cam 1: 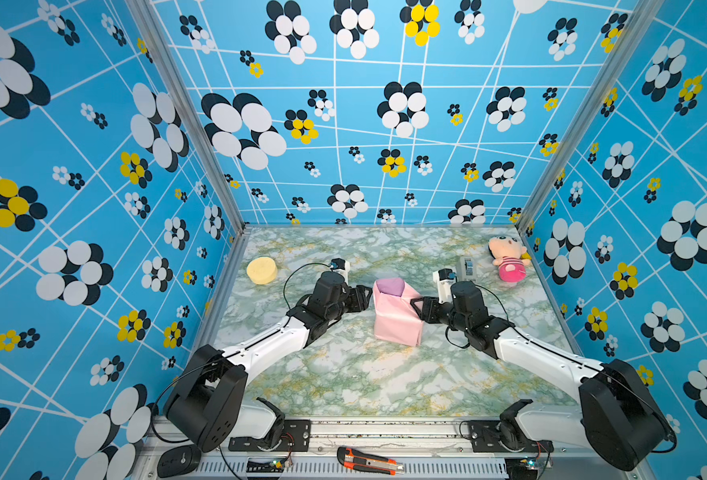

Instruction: Wrap the gift box in paper

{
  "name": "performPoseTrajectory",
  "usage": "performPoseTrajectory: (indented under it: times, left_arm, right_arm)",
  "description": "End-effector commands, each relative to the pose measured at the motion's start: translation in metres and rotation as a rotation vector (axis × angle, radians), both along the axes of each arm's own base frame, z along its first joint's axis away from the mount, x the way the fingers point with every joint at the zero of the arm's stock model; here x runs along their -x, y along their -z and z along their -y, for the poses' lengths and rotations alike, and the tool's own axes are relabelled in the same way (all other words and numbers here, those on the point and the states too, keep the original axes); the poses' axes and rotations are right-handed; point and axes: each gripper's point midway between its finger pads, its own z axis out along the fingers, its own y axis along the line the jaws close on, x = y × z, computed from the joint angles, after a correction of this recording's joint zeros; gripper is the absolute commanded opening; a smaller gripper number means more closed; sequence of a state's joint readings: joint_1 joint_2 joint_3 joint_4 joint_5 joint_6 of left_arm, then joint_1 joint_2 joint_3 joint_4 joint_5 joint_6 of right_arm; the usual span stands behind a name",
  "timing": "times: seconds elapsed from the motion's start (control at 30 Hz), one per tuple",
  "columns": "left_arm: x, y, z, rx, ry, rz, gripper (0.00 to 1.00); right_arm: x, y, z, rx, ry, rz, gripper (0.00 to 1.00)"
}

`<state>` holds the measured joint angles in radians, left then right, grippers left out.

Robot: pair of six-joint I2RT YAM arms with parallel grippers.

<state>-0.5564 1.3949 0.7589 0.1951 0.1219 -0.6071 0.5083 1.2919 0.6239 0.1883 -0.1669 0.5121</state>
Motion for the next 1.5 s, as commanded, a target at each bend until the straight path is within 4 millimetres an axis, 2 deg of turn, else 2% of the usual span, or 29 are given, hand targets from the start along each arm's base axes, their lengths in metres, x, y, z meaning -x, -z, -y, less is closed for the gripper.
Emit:
performPoseTrajectory:
  times: [0.0,0.17,0.33,0.6,0.73,1.07,1.23,1.47]
  left_arm:
    - [0.001,0.004,0.010,0.025,0.025,-0.005,0.63]
    - [0.007,0.005,0.025,0.039,0.059,-0.008,0.63]
    - [0.009,0.007,0.032,0.040,0.067,-0.007,0.63]
    - [0.008,0.027,0.038,0.009,0.076,-0.022,0.63]
    - [0.007,0.030,0.046,-0.004,0.118,-0.014,0.63]
    - [0.005,0.024,0.072,-0.028,0.338,0.087,0.62]
    - [0.005,0.028,0.076,0.026,0.471,0.084,0.58]
    - [0.015,0.019,0.085,0.020,0.636,0.112,0.58]
  right_arm:
    - [0.029,0.050,0.009,0.110,-0.033,-0.175,0.52]
    - [0.029,0.050,0.009,0.110,-0.032,-0.176,0.52]
    - [0.030,0.050,0.009,0.109,-0.032,-0.173,0.52]
    - [0.031,0.050,0.009,0.105,-0.038,-0.172,0.52]
    - [0.032,0.049,0.008,0.096,-0.041,-0.162,0.52]
    - [0.035,0.045,-0.005,0.042,-0.107,-0.151,0.53]
    - [0.035,0.045,-0.006,0.033,-0.134,-0.157,0.54]
    - [0.035,0.047,-0.004,0.040,-0.165,-0.180,0.54]
